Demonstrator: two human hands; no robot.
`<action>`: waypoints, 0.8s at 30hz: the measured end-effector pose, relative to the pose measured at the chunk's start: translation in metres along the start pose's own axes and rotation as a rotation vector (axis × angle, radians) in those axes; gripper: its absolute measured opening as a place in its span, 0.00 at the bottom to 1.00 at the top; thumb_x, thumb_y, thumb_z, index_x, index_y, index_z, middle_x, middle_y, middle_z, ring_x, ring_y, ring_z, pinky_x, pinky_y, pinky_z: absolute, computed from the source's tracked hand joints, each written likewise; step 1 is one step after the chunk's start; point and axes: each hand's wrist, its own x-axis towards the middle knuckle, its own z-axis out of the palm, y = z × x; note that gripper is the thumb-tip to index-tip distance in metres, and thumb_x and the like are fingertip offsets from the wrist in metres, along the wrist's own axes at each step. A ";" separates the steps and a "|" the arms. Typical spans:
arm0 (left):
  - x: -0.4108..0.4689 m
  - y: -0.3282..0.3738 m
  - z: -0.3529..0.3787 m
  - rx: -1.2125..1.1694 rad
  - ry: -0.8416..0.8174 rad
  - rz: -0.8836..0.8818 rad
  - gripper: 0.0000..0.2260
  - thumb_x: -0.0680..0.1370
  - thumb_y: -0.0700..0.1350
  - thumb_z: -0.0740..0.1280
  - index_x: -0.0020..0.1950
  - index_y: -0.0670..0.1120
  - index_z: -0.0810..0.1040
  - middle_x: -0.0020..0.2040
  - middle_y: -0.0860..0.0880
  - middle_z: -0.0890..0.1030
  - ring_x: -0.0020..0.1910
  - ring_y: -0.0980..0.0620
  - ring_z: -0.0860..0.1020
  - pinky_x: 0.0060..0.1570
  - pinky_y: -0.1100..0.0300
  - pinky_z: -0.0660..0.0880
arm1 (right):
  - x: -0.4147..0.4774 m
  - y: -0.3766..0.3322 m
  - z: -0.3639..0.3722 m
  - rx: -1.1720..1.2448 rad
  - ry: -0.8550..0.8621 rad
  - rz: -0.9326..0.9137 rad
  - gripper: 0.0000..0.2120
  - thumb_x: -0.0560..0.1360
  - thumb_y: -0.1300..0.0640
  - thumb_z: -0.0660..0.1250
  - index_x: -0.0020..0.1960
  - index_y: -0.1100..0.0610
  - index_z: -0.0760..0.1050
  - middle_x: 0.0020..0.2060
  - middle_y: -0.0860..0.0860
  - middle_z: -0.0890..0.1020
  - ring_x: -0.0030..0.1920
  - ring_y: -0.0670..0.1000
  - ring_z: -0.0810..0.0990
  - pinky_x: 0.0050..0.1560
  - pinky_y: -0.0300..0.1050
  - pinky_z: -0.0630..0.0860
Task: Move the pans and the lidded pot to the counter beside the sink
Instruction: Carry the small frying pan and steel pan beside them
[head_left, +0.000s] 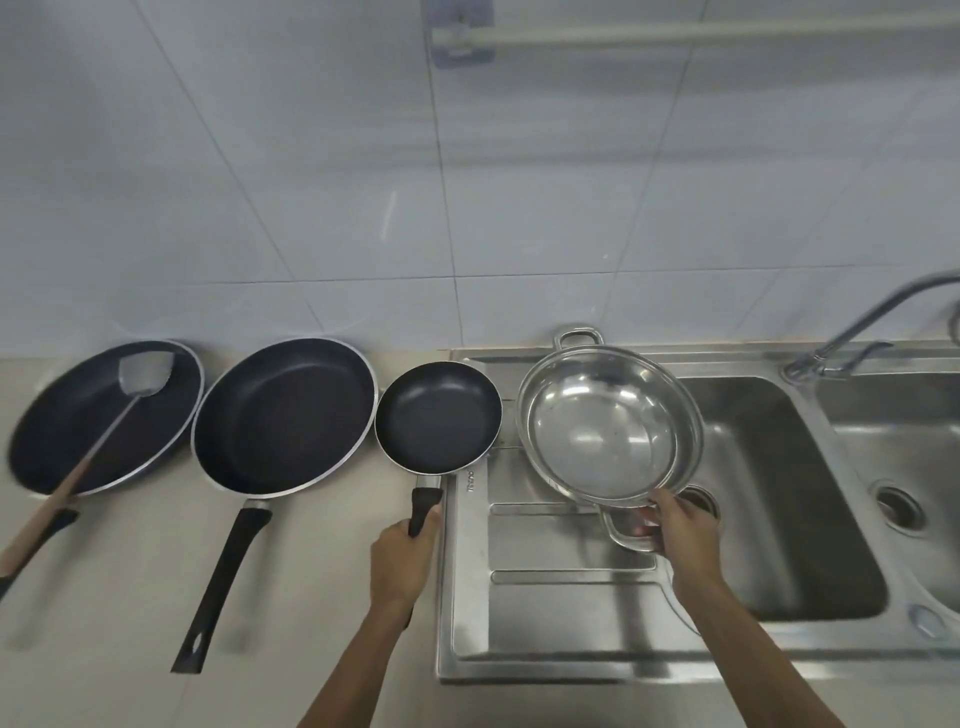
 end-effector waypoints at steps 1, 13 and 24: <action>0.003 0.001 0.001 -0.004 -0.004 0.000 0.26 0.77 0.64 0.67 0.28 0.45 0.72 0.27 0.50 0.78 0.27 0.49 0.74 0.31 0.55 0.71 | 0.002 0.000 0.002 -0.002 0.003 0.002 0.09 0.75 0.56 0.70 0.47 0.62 0.83 0.37 0.57 0.89 0.26 0.51 0.83 0.37 0.49 0.75; 0.024 0.011 0.008 -0.036 -0.009 -0.032 0.26 0.77 0.64 0.67 0.30 0.44 0.72 0.28 0.48 0.77 0.28 0.47 0.74 0.34 0.54 0.73 | 0.007 0.016 0.011 -0.047 0.020 0.002 0.12 0.72 0.49 0.70 0.42 0.58 0.83 0.34 0.55 0.87 0.26 0.54 0.84 0.34 0.48 0.73; 0.026 0.021 0.009 -0.024 -0.027 -0.042 0.24 0.78 0.62 0.66 0.33 0.43 0.74 0.28 0.47 0.78 0.27 0.48 0.75 0.34 0.55 0.75 | 0.010 0.030 0.021 -0.115 -0.048 -0.002 0.18 0.67 0.41 0.68 0.41 0.56 0.82 0.33 0.49 0.88 0.34 0.58 0.88 0.40 0.53 0.77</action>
